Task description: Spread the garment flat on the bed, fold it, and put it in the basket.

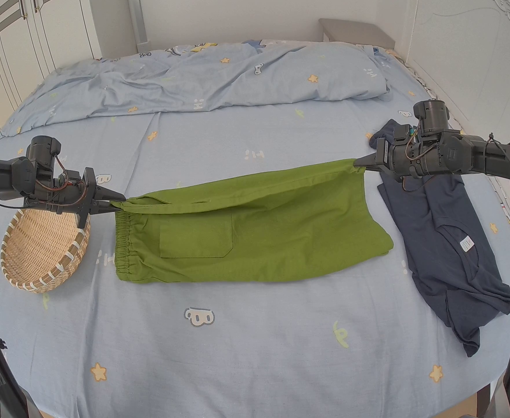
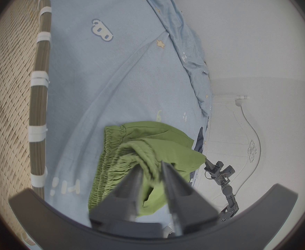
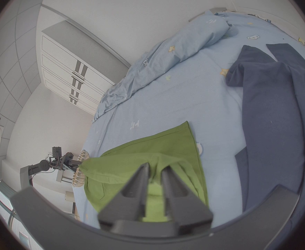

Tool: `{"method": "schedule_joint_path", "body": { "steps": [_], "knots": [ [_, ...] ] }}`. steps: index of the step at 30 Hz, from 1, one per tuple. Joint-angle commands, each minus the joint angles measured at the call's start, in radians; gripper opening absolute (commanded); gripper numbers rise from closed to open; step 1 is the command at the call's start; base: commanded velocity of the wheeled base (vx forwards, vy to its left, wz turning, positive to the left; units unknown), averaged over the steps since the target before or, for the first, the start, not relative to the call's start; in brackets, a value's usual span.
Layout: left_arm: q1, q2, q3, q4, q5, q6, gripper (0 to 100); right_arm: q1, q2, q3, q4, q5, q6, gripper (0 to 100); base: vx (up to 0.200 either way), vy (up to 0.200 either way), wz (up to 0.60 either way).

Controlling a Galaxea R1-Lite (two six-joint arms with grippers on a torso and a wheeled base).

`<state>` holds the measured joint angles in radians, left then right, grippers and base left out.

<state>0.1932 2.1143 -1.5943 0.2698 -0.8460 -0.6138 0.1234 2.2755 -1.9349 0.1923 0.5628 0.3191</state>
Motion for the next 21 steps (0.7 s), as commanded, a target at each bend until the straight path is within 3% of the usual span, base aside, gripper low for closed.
{"method": "schedule_joint_path", "body": {
  "steps": [1,9,21],
  "knots": [
    [-0.001,0.009,-0.003,0.000,-0.001,-0.001,100,0.005,0.015,0.004,0.001,-0.004,-0.003,100,0.000,0.000,0.00],
    [-0.037,0.043,-0.062,0.008,-0.001,-0.020,100,0.004,0.005,0.030,0.002,-0.004,-0.005,100,0.000,0.000,0.00],
    [-0.040,0.139,-0.240,-0.037,-0.001,-0.167,100,0.002,-0.065,0.143,-0.030,-0.006,-0.008,100,0.000,0.000,0.00]
  ]
}}
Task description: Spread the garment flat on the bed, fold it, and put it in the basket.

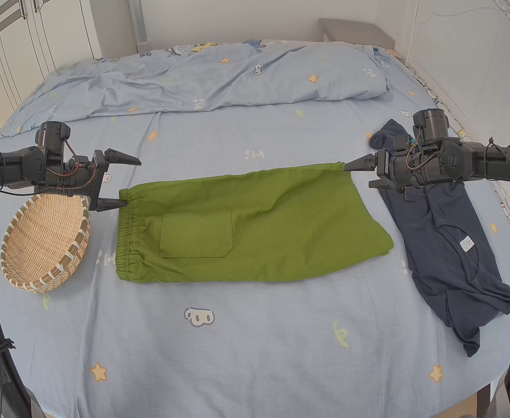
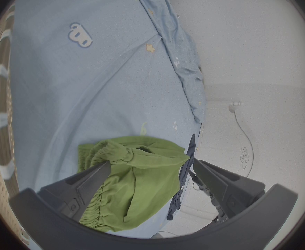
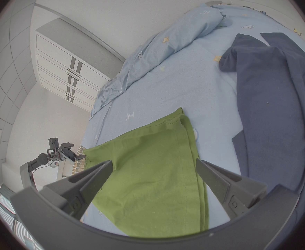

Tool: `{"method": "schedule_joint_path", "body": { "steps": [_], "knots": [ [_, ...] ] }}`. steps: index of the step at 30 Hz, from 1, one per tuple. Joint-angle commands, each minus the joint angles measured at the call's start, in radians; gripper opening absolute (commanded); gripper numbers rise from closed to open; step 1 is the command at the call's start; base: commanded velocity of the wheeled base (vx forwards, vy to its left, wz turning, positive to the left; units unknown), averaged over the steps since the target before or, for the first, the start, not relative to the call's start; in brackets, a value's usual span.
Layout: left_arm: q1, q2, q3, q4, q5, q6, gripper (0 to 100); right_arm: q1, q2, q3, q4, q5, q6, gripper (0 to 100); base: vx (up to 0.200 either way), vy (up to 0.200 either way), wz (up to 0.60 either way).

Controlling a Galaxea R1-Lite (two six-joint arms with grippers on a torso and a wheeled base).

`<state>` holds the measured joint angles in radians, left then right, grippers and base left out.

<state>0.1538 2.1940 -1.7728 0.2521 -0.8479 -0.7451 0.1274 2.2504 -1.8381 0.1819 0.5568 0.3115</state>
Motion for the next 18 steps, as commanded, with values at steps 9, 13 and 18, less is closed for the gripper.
{"method": "schedule_joint_path", "body": {
  "steps": [9,13,18],
  "knots": [
    [-0.007,0.121,-0.117,-0.083,0.155,-0.071,100,-0.012,-0.097,0.169,-0.111,0.002,0.000,100,0.000,0.000,0.00],
    [-0.011,0.070,-0.074,-0.063,0.156,-0.069,100,-0.011,-0.129,0.224,-0.140,0.002,-0.009,100,0.000,0.000,0.00],
    [-0.031,-0.053,0.027,-0.074,0.112,-0.040,100,-0.011,-0.167,0.283,-0.183,0.008,-0.008,100,0.000,0.000,0.00]
  ]
}}
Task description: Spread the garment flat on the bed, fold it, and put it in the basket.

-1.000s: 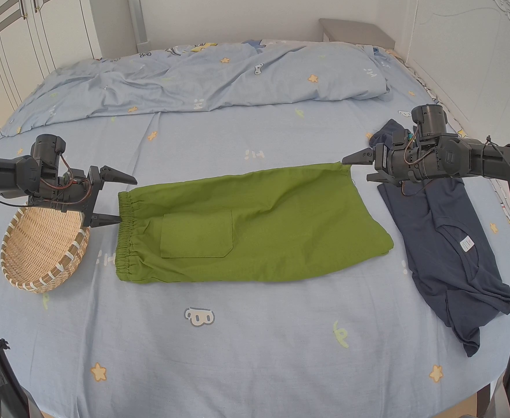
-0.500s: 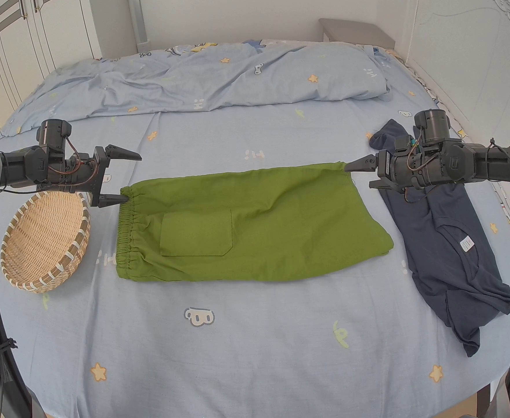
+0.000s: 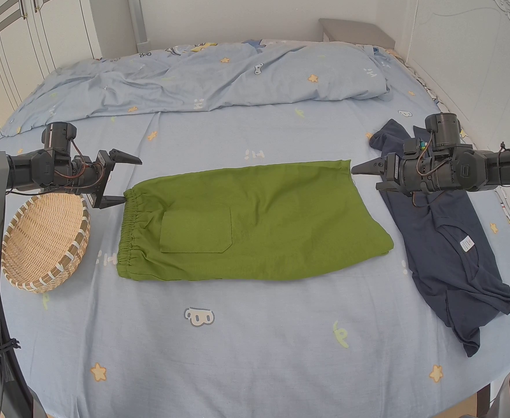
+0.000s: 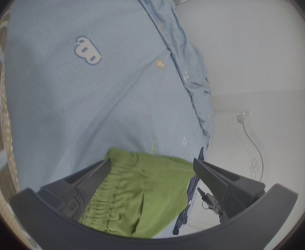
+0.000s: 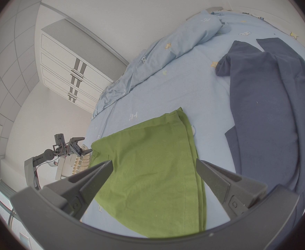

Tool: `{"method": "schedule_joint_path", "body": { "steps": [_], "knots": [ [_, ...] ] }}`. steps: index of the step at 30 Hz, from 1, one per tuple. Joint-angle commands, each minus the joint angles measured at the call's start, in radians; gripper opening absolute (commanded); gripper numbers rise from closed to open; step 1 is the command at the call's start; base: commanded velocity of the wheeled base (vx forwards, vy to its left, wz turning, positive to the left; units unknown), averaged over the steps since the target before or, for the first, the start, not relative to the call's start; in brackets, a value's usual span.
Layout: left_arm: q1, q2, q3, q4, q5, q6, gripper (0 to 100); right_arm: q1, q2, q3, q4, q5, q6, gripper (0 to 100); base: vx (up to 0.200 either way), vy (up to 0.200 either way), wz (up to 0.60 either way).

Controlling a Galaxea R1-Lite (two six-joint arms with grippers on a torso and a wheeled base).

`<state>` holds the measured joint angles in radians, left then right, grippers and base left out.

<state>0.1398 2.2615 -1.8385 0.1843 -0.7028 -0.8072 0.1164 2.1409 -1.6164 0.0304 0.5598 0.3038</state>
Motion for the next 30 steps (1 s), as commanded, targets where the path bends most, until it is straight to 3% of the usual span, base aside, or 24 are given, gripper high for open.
{"method": "schedule_joint_path", "body": {
  "steps": [1,8,15,19,30],
  "knots": [
    [-0.017,-0.203,0.180,-0.008,-0.083,0.077,100,0.000,-0.084,0.095,-0.057,0.003,0.011,100,0.000,0.000,0.00],
    [0.007,-0.327,0.525,-0.032,-0.106,0.339,100,-0.027,-0.157,0.190,-0.064,0.006,0.015,100,0.000,0.000,0.00],
    [0.049,-0.318,0.686,-0.143,-0.109,0.450,100,-0.043,-0.160,0.216,-0.080,0.012,0.005,100,0.000,0.000,0.00],
    [0.043,-0.261,0.702,-0.206,-0.104,0.496,100,-0.041,-0.162,0.222,-0.080,0.012,0.005,100,0.000,0.000,0.00],
    [-0.006,-0.109,0.644,-0.267,-0.098,0.493,100,-0.029,-0.159,0.233,-0.081,0.014,0.003,100,0.000,0.000,0.00]
  ]
}}
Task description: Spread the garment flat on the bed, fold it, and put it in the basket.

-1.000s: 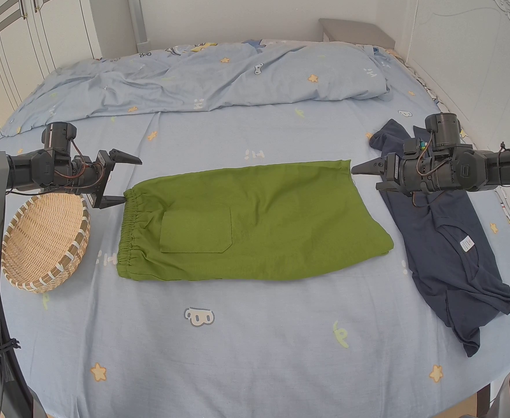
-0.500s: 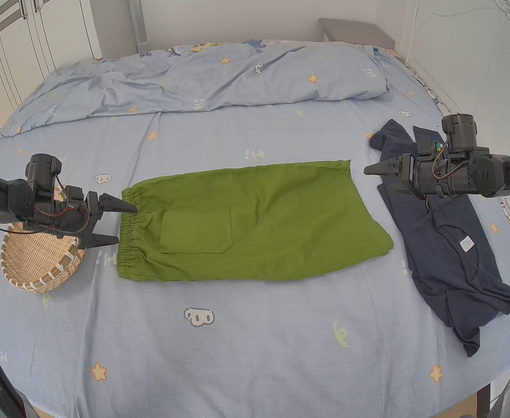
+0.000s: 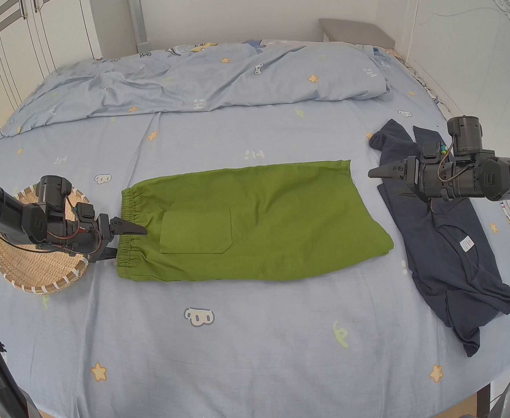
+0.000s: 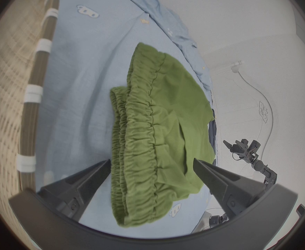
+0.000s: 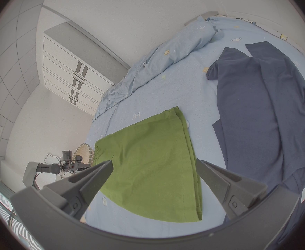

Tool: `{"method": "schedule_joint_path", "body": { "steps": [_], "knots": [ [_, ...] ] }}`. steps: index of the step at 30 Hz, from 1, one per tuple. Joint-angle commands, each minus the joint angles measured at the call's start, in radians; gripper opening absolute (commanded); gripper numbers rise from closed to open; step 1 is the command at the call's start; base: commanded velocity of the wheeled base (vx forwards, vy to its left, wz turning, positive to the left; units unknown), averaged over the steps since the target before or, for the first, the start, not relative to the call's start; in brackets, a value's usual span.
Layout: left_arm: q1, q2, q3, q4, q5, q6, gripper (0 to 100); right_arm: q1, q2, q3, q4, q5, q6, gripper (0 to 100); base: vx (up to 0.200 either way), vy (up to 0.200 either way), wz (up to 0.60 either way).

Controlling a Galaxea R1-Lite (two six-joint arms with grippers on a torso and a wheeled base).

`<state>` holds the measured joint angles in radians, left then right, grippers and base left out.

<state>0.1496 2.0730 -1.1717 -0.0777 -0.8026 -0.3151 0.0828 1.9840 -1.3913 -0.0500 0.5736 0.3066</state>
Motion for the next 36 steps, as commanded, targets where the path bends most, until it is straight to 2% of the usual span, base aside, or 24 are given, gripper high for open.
{"method": "schedule_joint_path", "body": {
  "steps": [1,21,22,30,36],
  "knots": [
    [-0.016,0.082,-0.026,-0.005,0.002,0.001,100,0.005,-0.002,0.008,-0.001,0.000,-0.001,100,0.000,0.000,0.00],
    [-0.035,0.088,-0.078,-0.005,0.000,-0.027,100,0.006,-0.001,0.017,-0.014,0.002,-0.001,100,0.000,0.000,0.00],
    [-0.033,0.087,-0.082,-0.005,0.000,-0.036,0,0.006,-0.001,0.017,-0.014,0.002,0.000,100,0.000,0.000,0.00],
    [-0.022,0.055,-0.080,-0.002,-0.009,-0.064,0,0.003,0.012,0.009,-0.010,0.002,0.000,100,0.000,0.000,0.00],
    [-0.021,0.004,-0.074,0.006,-0.009,-0.075,0,0.003,0.101,-0.051,0.053,-0.001,-0.003,100,0.000,0.000,0.00]
  ]
}}
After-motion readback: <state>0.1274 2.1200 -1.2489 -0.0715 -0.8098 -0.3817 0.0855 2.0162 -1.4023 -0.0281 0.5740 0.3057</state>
